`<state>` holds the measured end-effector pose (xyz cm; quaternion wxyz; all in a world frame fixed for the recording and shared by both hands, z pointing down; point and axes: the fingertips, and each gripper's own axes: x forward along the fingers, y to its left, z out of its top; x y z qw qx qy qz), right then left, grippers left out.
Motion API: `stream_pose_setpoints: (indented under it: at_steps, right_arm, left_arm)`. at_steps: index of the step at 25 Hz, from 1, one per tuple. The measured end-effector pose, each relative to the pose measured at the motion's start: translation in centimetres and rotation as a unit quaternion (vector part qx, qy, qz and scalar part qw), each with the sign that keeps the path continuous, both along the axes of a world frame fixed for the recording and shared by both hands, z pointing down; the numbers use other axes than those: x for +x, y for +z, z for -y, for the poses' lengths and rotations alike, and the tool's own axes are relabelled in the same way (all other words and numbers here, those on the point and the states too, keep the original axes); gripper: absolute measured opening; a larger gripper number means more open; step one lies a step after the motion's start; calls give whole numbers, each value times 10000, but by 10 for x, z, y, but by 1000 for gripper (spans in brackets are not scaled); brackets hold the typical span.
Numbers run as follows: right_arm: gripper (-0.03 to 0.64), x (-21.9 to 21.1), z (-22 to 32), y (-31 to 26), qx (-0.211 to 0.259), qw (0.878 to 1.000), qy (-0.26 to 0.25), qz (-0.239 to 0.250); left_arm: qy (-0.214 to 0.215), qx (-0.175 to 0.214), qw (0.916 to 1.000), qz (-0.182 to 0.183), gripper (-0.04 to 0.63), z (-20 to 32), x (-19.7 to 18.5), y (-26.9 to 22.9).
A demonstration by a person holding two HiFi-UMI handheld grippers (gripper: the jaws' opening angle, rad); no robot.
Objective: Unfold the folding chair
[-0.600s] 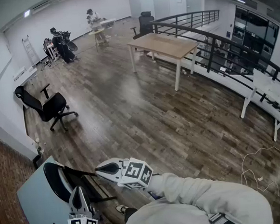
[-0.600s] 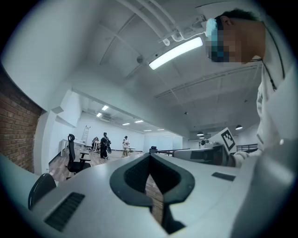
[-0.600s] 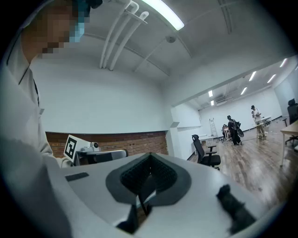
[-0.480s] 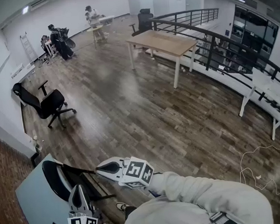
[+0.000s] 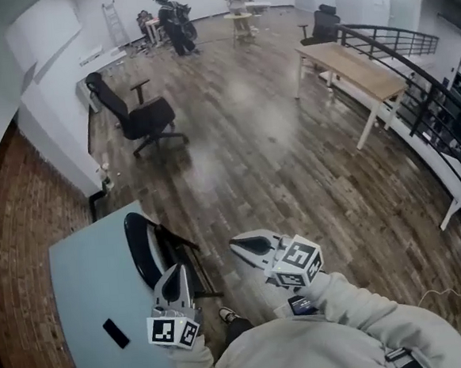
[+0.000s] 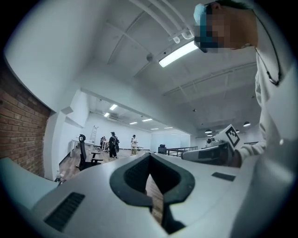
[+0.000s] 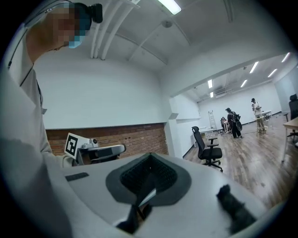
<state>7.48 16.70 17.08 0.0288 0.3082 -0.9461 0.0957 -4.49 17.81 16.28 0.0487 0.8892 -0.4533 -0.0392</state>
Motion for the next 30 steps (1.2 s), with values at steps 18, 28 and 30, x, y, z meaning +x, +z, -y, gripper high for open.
stream_pose_setpoints:
  at_steps: [18,28,30]
  right_arm:
    - [6,-159,168,-54,363,9977,438,376]
    - [8,-179,191,-60,410,9977,-47,545]
    - [8,-184,197,-42,235,9982,-112,533]
  left_arm:
    - [-395,333,9987,30,6,129,-177,-27]
    - [-477,309,9928,1057,6,147,-172,-23]
    - [-754,63,9921,997,6,150,-184,-6]
